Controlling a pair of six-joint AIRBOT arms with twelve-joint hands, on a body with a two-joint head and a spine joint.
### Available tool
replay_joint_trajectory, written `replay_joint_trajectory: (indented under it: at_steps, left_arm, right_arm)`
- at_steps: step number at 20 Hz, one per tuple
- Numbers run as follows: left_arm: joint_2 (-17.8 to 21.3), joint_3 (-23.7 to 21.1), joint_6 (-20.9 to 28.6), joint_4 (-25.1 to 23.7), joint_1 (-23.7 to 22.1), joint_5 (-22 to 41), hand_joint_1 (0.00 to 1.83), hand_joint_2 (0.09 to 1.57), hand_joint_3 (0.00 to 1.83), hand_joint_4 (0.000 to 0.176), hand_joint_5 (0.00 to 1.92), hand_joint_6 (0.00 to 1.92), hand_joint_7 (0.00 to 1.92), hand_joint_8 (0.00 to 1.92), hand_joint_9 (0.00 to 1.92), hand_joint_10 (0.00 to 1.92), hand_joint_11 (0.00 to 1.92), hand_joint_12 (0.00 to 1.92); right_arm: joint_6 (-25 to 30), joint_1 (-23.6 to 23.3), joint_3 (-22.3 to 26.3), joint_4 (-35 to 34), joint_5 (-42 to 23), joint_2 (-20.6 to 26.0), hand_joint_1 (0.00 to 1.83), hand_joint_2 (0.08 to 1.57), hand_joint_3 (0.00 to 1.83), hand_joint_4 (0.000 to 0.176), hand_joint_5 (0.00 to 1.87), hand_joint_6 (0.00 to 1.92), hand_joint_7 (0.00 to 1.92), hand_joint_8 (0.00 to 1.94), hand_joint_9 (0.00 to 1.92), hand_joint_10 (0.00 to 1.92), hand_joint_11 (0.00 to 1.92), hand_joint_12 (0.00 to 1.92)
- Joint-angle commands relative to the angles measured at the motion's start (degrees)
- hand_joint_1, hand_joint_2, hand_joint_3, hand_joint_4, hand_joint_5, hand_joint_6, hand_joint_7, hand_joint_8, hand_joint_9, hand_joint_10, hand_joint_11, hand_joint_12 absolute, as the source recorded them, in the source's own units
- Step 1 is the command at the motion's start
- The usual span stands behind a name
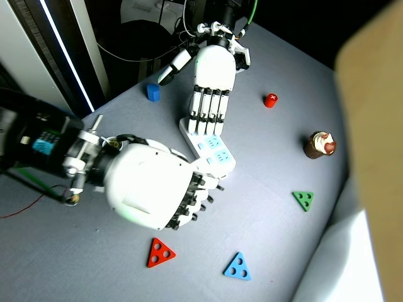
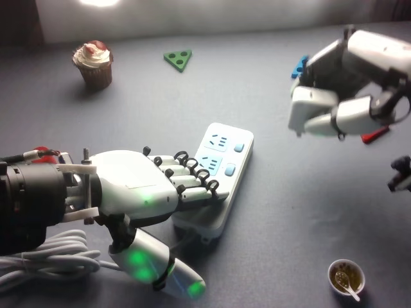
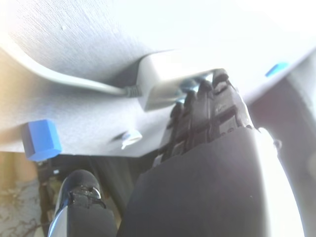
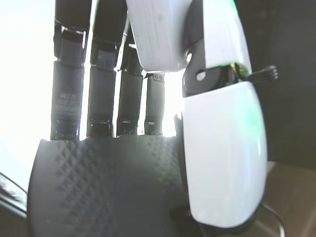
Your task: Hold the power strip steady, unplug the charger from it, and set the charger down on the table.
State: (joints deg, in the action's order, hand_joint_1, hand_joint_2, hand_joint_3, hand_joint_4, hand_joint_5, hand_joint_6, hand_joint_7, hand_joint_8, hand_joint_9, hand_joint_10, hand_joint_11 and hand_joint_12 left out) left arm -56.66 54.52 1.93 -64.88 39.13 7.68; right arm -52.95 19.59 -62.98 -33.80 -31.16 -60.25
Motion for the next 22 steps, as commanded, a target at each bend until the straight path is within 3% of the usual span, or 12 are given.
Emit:
replay_joint_trajectory:
  at_steps: [1,11,15,18,22]
  left_arm:
    - [-0.28,0.03,0.15,0.12,-0.15,1.0,0.0,0.95,0.0,0.0,0.0,0.0,0.0,0.0,0.0,0.0,0.0,0.0]
    - [-0.28,0.02,0.16,0.18,-0.36,0.99,0.0,0.96,0.0,0.0,0.0,0.0,0.0,0.0,0.0,0.0,0.0,0.0]
    - [-0.28,0.02,0.16,0.21,-0.37,0.99,0.0,0.96,0.0,0.0,0.0,0.0,0.0,0.0,0.0,0.0,0.0,0.0]
    - [-0.28,0.01,0.17,0.22,-0.49,0.99,0.0,0.96,0.0,0.0,0.0,0.0,0.0,0.0,0.0,0.0,0.0,0.0]
    - [-0.28,-0.02,0.17,0.21,-0.58,0.99,0.0,0.96,0.0,0.0,0.0,0.0,0.0,0.0,0.0,0.0,0.0,0.0]
  right_arm:
    - [0.51,-0.12,-0.11,1.13,-5.53,0.8,1.4,1.05,0.0,0.0,0.98,0.87,1.15,0.62,1.14,0.9,1.07,0.59]
    - [0.18,5.5,-2.24,3.39,-6.31,0.04,1.39,1.06,0.0,0.0,0.94,0.86,1.13,0.66,1.12,0.96,1.11,0.57]
    - [0.18,5.85,-2.95,3.41,-6.32,0.11,1.4,1.05,0.0,0.0,0.95,0.9,1.11,0.65,1.19,0.83,1.26,0.4]
    - [0.18,5.95,-3.27,3.42,-6.61,0.21,1.39,1.09,0.0,0.0,0.85,1.05,1.02,0.8,1.12,0.94,1.23,0.29]
    - [0.18,6.33,-3.62,3.42,-6.87,0.23,1.38,1.1,0.0,0.0,0.86,1.1,1.01,0.81,1.07,1.01,1.18,0.23]
